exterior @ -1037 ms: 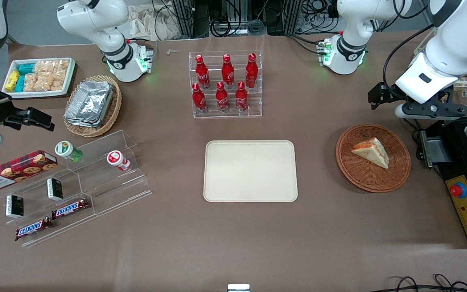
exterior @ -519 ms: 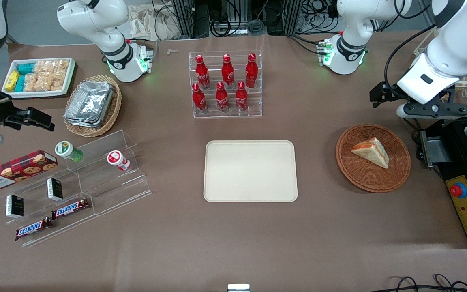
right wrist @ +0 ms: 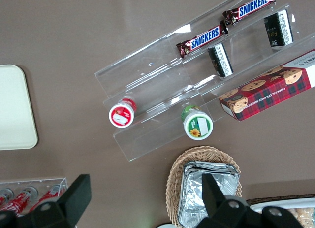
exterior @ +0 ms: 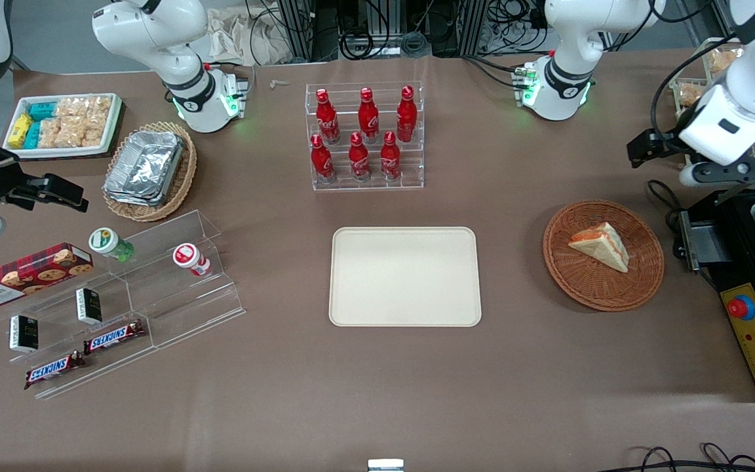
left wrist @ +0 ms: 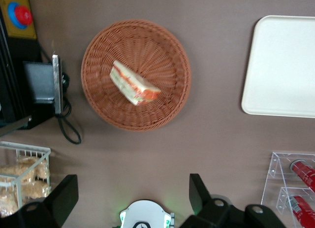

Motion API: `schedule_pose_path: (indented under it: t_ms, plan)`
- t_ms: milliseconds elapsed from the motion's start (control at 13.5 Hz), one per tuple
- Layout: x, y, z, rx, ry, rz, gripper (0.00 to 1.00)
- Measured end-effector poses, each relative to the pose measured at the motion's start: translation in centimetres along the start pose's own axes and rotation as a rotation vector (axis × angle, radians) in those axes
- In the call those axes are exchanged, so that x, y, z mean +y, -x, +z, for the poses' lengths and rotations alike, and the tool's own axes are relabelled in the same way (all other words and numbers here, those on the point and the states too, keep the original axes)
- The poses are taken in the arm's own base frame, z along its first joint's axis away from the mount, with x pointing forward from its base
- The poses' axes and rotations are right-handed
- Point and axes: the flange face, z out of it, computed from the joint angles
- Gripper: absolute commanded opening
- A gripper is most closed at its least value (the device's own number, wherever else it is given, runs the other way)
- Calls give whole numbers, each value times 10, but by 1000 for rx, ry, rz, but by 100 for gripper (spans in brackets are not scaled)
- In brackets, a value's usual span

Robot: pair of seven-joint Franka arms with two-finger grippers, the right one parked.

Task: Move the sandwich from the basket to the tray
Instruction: 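Move the left gripper over the wicker basket holding the sandwich, then lower the open left gripper onto the wrapped sandwich in the basket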

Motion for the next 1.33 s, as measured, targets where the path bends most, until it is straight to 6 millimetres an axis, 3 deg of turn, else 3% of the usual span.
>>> schedule_pose_path:
  t_ms: [222,741,1333]
  plan:
    - [-14,1,14,4,9,-90,100]
    - [-8,-9,52,25,16,-339,100]
    - [-24,-18,130,49,40,-484,100]
